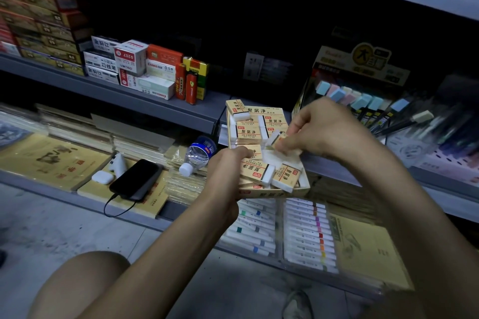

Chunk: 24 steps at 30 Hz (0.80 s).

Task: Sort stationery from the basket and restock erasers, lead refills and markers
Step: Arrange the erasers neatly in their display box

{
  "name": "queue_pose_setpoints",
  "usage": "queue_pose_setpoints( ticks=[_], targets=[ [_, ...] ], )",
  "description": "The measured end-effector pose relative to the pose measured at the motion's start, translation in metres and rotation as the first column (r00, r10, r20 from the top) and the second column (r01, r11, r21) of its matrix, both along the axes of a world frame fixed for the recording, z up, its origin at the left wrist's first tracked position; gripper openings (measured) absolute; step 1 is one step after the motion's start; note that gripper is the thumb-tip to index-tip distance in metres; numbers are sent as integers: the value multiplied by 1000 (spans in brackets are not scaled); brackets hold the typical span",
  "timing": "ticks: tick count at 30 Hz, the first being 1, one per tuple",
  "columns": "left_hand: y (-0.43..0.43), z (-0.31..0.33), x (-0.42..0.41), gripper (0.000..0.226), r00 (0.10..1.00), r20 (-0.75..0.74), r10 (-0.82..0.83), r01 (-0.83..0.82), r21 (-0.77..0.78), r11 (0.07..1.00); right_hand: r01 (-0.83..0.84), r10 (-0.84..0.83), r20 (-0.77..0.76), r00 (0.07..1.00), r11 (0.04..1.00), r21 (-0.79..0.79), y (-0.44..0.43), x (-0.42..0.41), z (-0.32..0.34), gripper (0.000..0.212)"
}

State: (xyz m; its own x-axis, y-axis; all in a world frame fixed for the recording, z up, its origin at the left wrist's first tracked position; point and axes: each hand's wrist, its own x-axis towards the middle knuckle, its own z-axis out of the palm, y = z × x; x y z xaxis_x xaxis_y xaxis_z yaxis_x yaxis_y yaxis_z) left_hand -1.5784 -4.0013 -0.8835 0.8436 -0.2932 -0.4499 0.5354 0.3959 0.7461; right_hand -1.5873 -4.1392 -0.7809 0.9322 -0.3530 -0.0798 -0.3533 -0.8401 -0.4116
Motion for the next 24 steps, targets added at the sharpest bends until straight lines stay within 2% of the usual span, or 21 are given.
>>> queue_pose_setpoints(
  ticks=[5, 8, 11, 15, 17, 20, 24],
  targets=[
    [-2, -1, 1, 18, 1000, -8, 19, -19, 17, 1000, -98, 82, 176, 981, 992, 80, -3, -9, -3, 25],
    [-3, -2, 2, 17, 1000, -8, 14, -14, 15, 1000, -143, 114, 197, 974, 980, 140, -3, -11, -7, 20],
    [-2, -3, 1, 20, 998, 56, -19, 20, -6, 1000, -215, 181, 188, 965, 959, 182, -2, -10, -11, 10],
    [0, 1, -3, 50, 987, 154, -35, 45, -56, 997, -258, 223, 185, 957, 947, 191, 3, -2, -19, 4],
    [1, 3, -4, 60, 985, 167, -46, 57, -63, 996, -243, 198, 203, 959, 943, 227, 6, 2, -23, 14],
    [1, 3, -5, 67, 977, 203, -57, 72, -67, 995, -223, 153, 247, 957, 931, 290, 11, 3, -33, 22],
    [0, 0, -2, 69, 975, 216, -57, 76, -79, 994, -221, 130, 291, 948, 926, 307, 13, 4, -41, 18]
  ],
)
